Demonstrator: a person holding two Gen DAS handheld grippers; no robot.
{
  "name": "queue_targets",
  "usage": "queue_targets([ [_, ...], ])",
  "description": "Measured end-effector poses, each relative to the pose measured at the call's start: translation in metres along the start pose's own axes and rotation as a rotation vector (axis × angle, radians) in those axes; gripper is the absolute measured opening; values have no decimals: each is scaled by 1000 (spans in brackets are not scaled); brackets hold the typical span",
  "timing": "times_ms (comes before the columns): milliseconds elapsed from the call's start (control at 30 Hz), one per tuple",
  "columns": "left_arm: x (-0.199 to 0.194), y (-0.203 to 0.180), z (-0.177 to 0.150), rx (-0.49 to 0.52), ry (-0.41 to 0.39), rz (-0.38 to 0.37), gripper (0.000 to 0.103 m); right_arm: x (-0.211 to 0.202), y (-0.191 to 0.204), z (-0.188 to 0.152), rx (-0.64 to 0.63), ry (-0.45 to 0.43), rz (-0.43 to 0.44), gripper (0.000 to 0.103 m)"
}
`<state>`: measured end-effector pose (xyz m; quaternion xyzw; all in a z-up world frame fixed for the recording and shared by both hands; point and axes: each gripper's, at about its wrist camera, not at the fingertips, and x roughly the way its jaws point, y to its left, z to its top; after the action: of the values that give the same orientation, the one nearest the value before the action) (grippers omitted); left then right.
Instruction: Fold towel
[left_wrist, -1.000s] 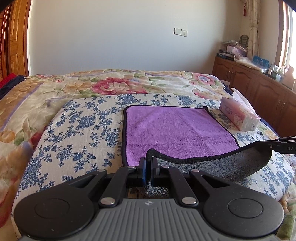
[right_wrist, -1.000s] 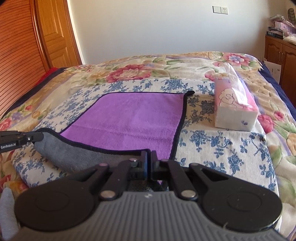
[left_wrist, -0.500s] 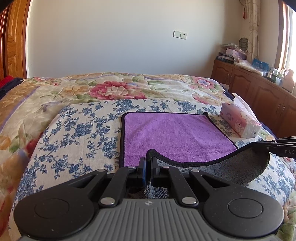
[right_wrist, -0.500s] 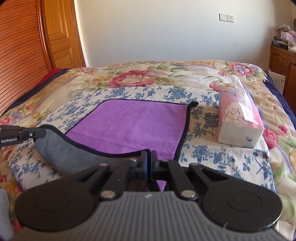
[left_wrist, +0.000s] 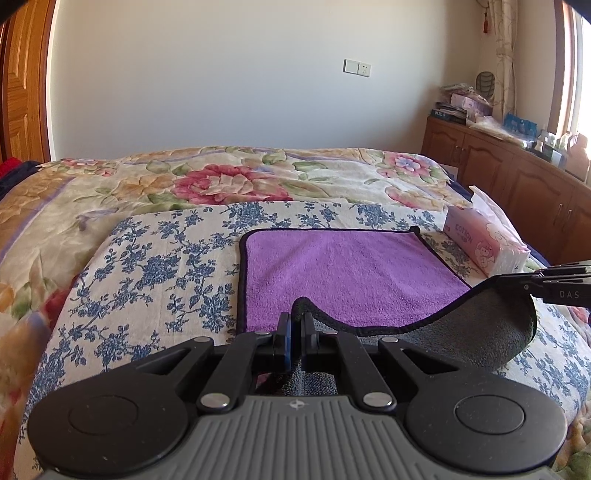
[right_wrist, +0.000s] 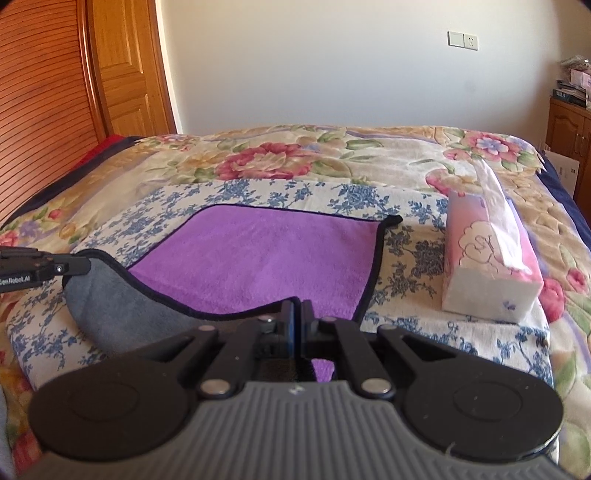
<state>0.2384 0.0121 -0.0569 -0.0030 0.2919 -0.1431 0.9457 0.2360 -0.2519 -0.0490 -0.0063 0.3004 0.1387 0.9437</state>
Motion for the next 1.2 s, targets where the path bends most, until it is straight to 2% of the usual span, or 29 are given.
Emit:
queue_targets([
  [633, 7, 1, 16, 2, -26, 7, 5, 9, -7, 16, -11, -43, 3, 4],
  [1200, 33, 1, 41, 18, -51, 14, 5, 25, -14, 33, -53, -82, -18, 4],
])
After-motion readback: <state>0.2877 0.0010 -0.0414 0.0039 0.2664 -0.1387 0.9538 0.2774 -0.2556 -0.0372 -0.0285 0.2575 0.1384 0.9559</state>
